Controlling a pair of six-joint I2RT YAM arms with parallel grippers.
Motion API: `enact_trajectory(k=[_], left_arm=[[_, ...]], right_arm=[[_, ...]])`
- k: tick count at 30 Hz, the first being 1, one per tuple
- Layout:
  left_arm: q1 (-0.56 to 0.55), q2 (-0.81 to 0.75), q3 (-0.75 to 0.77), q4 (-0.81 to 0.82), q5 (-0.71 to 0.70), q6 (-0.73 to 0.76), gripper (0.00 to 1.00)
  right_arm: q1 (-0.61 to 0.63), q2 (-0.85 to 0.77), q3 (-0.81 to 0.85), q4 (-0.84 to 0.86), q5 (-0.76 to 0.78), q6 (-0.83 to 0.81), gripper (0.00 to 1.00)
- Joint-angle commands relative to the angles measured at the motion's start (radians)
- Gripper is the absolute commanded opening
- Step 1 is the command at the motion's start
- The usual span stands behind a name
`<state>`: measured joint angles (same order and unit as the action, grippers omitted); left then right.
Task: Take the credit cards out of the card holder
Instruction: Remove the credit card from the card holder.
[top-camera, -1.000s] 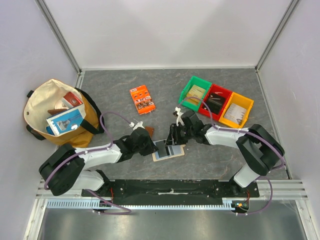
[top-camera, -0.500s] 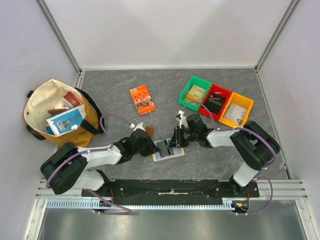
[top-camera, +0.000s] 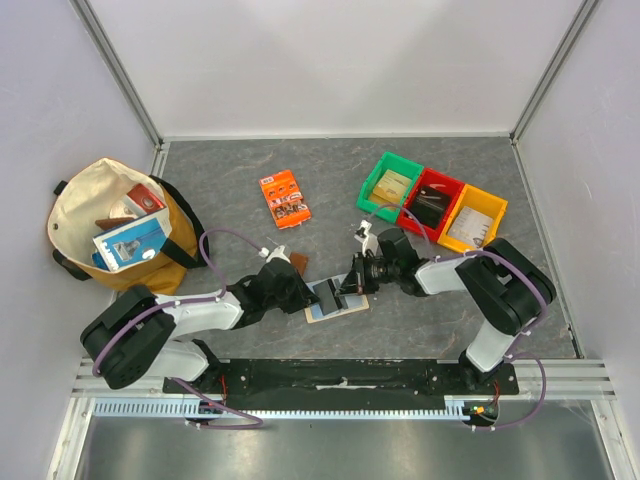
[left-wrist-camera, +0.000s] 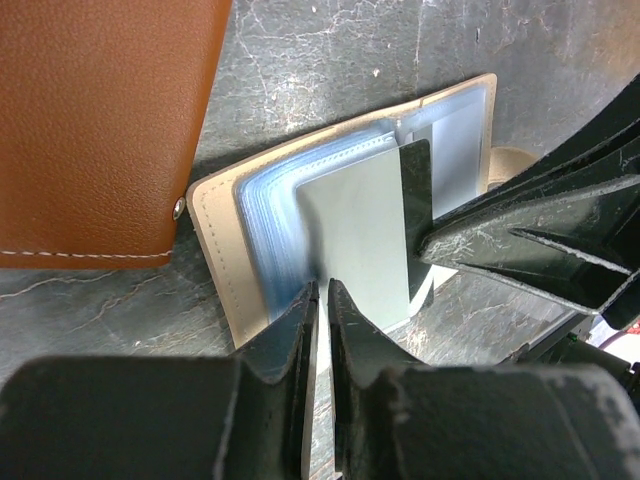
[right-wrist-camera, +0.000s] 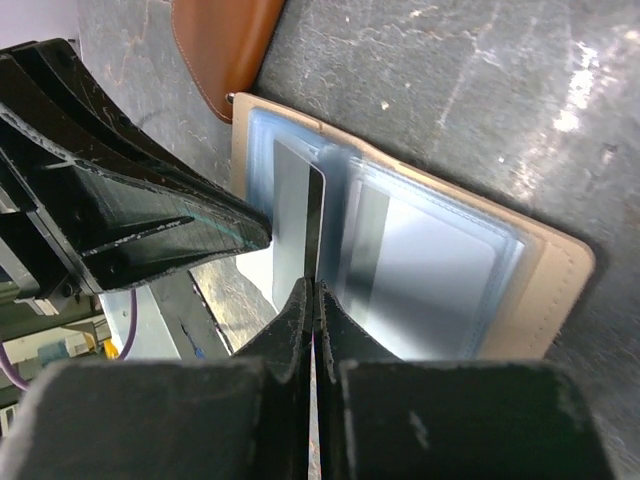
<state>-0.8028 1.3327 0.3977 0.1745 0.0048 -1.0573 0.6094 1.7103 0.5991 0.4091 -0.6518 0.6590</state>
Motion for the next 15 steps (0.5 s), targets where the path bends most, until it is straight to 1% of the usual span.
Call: enact_trajectory(k=[1,5,8,9,11,13,15], left_arm=[[0.008,0.017,-0.039,-0.041,-0.009,-0.016,0.15],[0.013,0.008,-0.045,-0.04,-0.009,-0.018,0.14],[0.011,0.008,-0.045,-0.04,-0.009,-0.015,0.14],[0.014,0.01,-0.043,-0.04,-0.009,-0.015,0.14],[0.013,0.016,-0.039,-0.04,-0.009,-0.012,0.14],[0.013,0.02,-0.036,-0.04,-0.009,-0.009,0.14],[0.013,0.02,-0.036,-0.038,0.013,-0.007,0.14]], right_arm=[[-0.04,-0.029,-0.028,0.025,-0.035,-0.021,0.0],[-0.071,-0.064,-0.042,-0.019,-0.029,-0.055,0.0],[-0.071,-0.06,-0.042,-0.012,-0.046,-0.053,0.0],[-0.072,-0.054,-0.044,0.002,-0.055,-0.039,0.02],[-0.071,-0.035,-0.038,0.023,-0.074,-0.022,0.15],[-0.071,-0.015,-0.027,0.031,-0.086,-0.009,0.21],[-0.065,0.003,-0.018,0.034,-0.092,-0.007,0.24]])
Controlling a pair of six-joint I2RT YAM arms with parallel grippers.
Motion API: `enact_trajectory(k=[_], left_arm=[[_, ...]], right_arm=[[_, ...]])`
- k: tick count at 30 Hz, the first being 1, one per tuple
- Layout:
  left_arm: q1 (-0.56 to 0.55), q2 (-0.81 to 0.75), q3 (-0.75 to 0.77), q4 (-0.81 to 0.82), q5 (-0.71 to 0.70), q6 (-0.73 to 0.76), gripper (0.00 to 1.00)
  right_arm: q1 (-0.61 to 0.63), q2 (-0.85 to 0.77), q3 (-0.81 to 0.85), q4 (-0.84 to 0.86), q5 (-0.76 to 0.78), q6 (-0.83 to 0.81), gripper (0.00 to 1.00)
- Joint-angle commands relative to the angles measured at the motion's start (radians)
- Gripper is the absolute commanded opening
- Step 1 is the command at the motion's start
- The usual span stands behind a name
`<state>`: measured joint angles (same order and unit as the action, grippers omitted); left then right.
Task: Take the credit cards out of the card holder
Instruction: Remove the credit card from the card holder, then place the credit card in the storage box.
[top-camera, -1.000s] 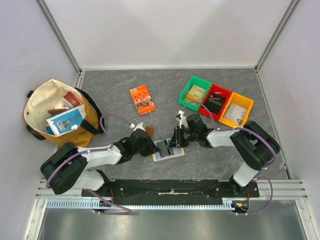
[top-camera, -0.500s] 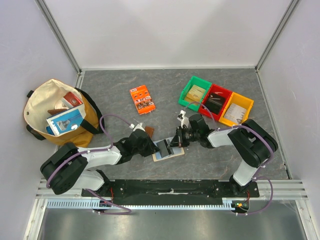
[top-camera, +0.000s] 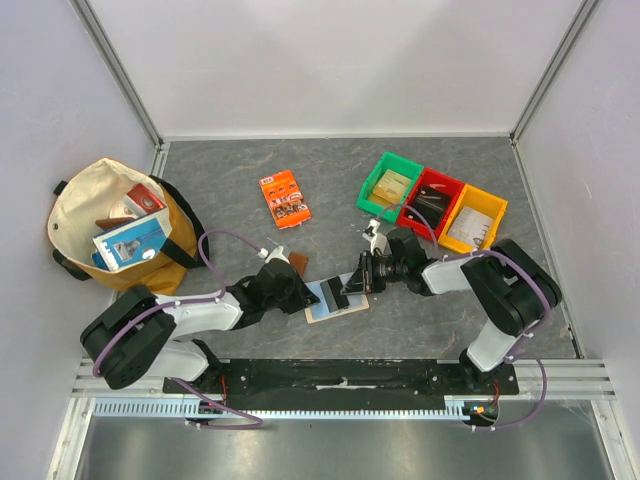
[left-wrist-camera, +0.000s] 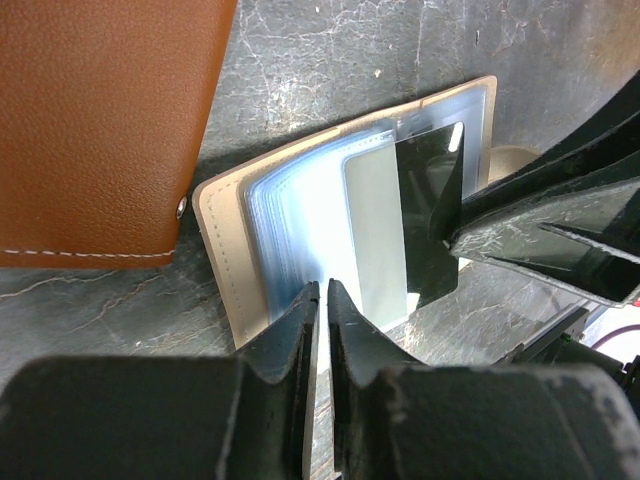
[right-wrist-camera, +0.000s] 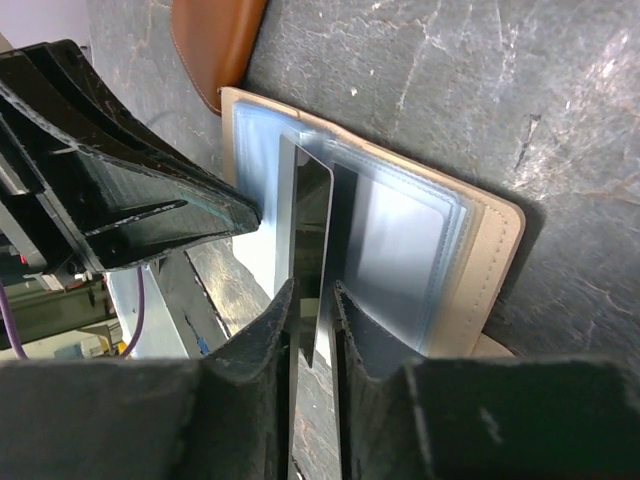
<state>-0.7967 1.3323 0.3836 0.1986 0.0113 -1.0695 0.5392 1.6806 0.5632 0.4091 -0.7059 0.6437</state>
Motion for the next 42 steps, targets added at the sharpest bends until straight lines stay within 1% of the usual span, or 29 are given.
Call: enact_trajectory(k=[1,5,7,8,11,13,16,25,27,29,31,33,35,37,38,42], left_arm=[[0.007,0.022,-0.02,-0.061,0.007,0.005,0.14],[0.007,0.025,-0.02,-0.056,0.013,0.008,0.14],[0.007,0.025,-0.019,-0.056,0.015,0.009,0.14],[0.007,0.027,-0.02,-0.057,0.015,0.008,0.14],[0.007,0.015,-0.026,-0.056,0.01,0.005,0.14],[0.007,0.005,-0.031,-0.057,0.004,0.003,0.14],[0.005,-0.004,-0.035,-0.057,-0.004,0.002,0.14],[0.008,-0.036,-0.026,-0.082,-0.005,0.003,0.14],[0.008,-0.071,-0.012,-0.109,-0.007,0.008,0.17],[0.008,-0.119,0.011,-0.148,-0.007,0.017,0.24],[0.011,-0.177,0.044,-0.192,-0.007,0.032,0.36],[0.014,-0.24,0.089,-0.254,-0.008,0.045,0.57],[0.024,-0.294,0.133,-0.306,-0.032,0.054,0.72],[0.031,-0.34,0.181,-0.355,-0.031,0.063,0.81],[0.037,-0.363,0.207,-0.379,-0.031,0.069,0.83],[0.051,-0.415,0.264,-0.407,-0.016,0.052,0.87]], right_arm=[[0.007,0.043,0.021,0.034,-0.038,0.008,0.26],[0.016,0.082,0.035,0.045,-0.047,0.016,0.29],[0.021,0.094,0.033,0.066,-0.055,0.028,0.28],[0.021,0.094,0.033,0.074,-0.061,0.033,0.25],[0.019,0.064,0.03,0.051,-0.047,0.016,0.1],[0.018,0.03,0.04,-0.021,-0.024,-0.022,0.04],[0.01,-0.03,0.052,-0.14,0.023,-0.09,0.0],[-0.01,-0.243,0.081,-0.407,0.195,-0.222,0.0],[-0.005,-0.304,0.092,-0.481,0.242,-0.237,0.0],[0.027,-0.378,0.11,-0.53,0.336,-0.259,0.0],[0.105,-0.458,0.138,-0.575,0.478,-0.3,0.0],[0.189,-0.511,0.164,-0.596,0.63,-0.332,0.0],[0.246,-0.553,0.182,-0.599,0.734,-0.354,0.0],[0.294,-0.584,0.198,-0.602,0.839,-0.378,0.0],[0.323,-0.593,0.208,-0.602,0.893,-0.394,0.0],[0.444,-0.592,0.244,-0.615,1.127,-0.478,0.0]])
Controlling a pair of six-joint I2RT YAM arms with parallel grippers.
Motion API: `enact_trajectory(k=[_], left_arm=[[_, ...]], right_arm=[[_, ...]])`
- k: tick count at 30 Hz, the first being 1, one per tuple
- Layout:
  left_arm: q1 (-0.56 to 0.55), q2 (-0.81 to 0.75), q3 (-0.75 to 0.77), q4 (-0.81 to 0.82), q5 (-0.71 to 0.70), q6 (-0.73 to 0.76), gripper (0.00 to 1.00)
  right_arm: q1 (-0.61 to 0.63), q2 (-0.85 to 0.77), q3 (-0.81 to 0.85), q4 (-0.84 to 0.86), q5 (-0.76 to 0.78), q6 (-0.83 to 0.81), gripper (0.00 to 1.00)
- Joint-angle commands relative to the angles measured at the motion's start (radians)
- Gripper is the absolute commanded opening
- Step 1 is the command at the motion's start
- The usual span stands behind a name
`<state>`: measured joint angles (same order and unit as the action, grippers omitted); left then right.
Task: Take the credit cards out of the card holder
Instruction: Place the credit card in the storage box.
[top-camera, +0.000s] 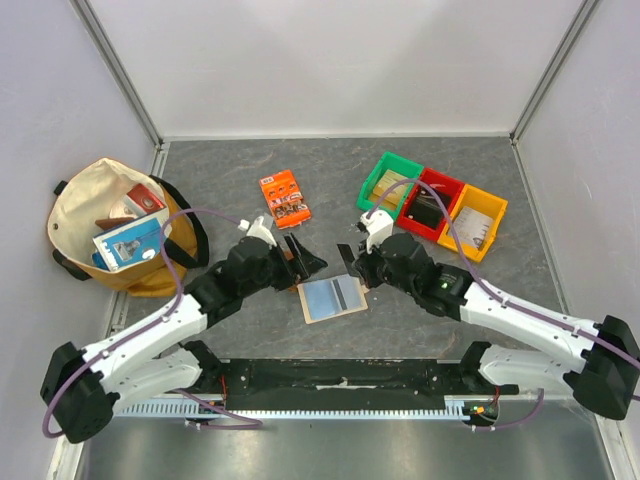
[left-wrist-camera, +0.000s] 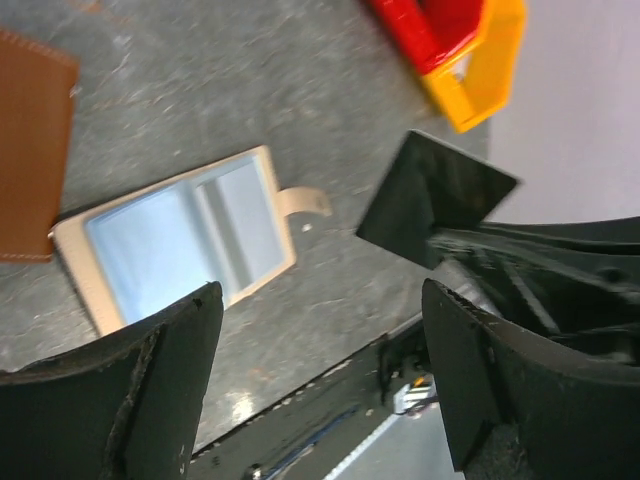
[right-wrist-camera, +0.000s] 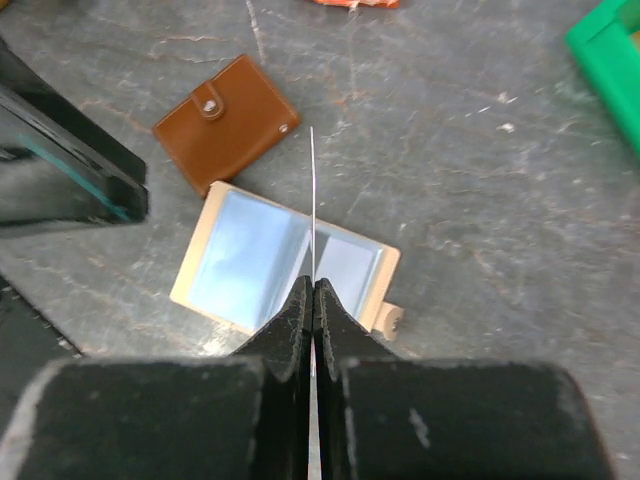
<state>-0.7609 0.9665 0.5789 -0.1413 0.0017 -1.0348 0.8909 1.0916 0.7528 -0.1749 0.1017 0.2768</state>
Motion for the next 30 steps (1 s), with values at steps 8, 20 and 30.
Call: enact_trajectory(k=[8,20,30], left_arm=[[0.02,-0.002,0.144,-0.001,0.079,-0.031,0.87],[0.02,0.049,0.122,0.109,0.147,-0.103,0.8],[0.02,-0.093,0.035,0.114,0.049,-0.206,0.8]], right_arm=[[0.379,0.097,0.12,-0.031,0.745,-0.255,0.0],[0.534,0.243,0.189,-0.028,0.96,-0.364,0.0],[0.53,0.222,0.155,0.002,0.893,-0.306,0.0]])
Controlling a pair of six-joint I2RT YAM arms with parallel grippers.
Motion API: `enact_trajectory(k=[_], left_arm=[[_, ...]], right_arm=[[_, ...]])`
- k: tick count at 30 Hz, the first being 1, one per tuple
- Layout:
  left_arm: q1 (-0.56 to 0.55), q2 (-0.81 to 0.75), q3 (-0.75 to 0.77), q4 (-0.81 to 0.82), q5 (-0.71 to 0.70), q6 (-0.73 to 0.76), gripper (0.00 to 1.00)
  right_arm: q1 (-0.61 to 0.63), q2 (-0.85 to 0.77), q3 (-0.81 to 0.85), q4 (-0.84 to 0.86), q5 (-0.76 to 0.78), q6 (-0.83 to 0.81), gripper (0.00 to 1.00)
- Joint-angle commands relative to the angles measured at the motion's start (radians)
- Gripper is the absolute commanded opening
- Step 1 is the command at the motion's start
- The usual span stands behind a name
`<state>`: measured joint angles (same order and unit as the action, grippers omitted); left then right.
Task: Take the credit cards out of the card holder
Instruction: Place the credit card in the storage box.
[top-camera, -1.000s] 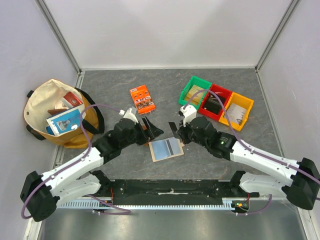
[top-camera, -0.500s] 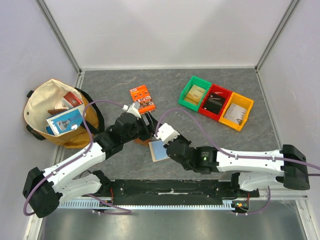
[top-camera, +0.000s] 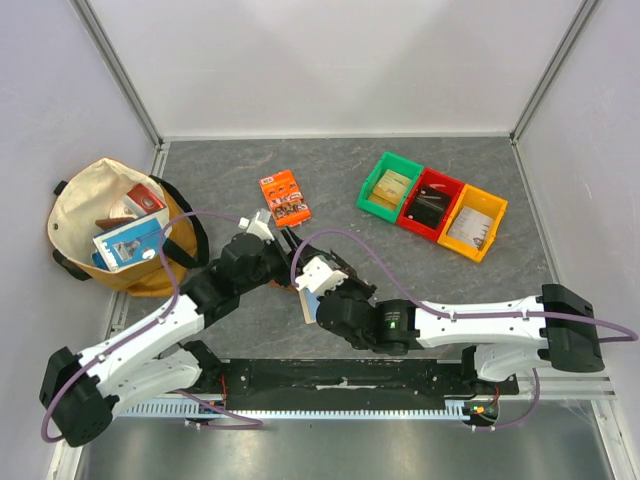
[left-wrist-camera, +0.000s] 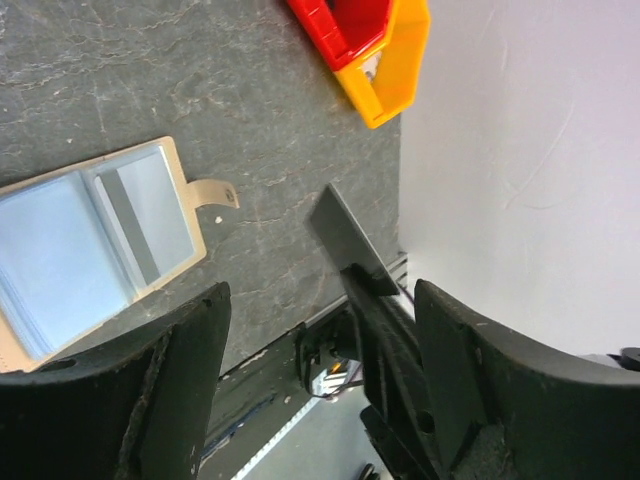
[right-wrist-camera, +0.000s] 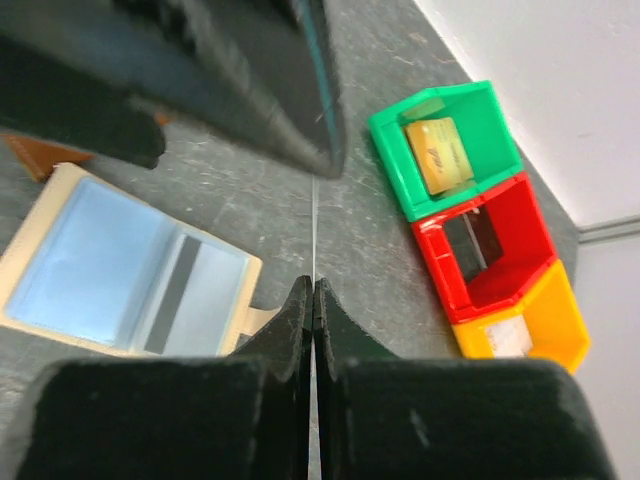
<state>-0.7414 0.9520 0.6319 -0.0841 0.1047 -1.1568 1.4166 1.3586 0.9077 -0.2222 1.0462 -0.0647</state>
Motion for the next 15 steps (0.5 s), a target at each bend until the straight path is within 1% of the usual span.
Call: enact_trajectory(k=[1,4,8,13,15], left_arm=[[0.0,-0.097,-0.024,0.046,-0.072,-0.093,0.81],[0.0,-0.128,-0.046,0.047,-0.088,-0.132,0.81],[0.0,-0.131,-0.044,0.066,-0.08,-0.152,0.81],[0.0,-0.078,-0.029,0.08,-0.036,-0.153,0.8],[-0.001,-0.05,-0.026,0.124,-0.001,-0.156,0.79]], right_arm=[[0.002,-0.062,-0.01,0.061,-0.069,0.039,0.0],[-0.002,-0.114,-0.05,0.107,-0.136,0.037,0.0],[-0.01,-0.147,-0.073,0.138,-0.17,0.037,0.0],[-0.015,-0.142,-0.069,0.147,-0.178,0.028,0.0],[-0.015,-0.125,-0.061,0.147,-0.164,0.02,0.0]])
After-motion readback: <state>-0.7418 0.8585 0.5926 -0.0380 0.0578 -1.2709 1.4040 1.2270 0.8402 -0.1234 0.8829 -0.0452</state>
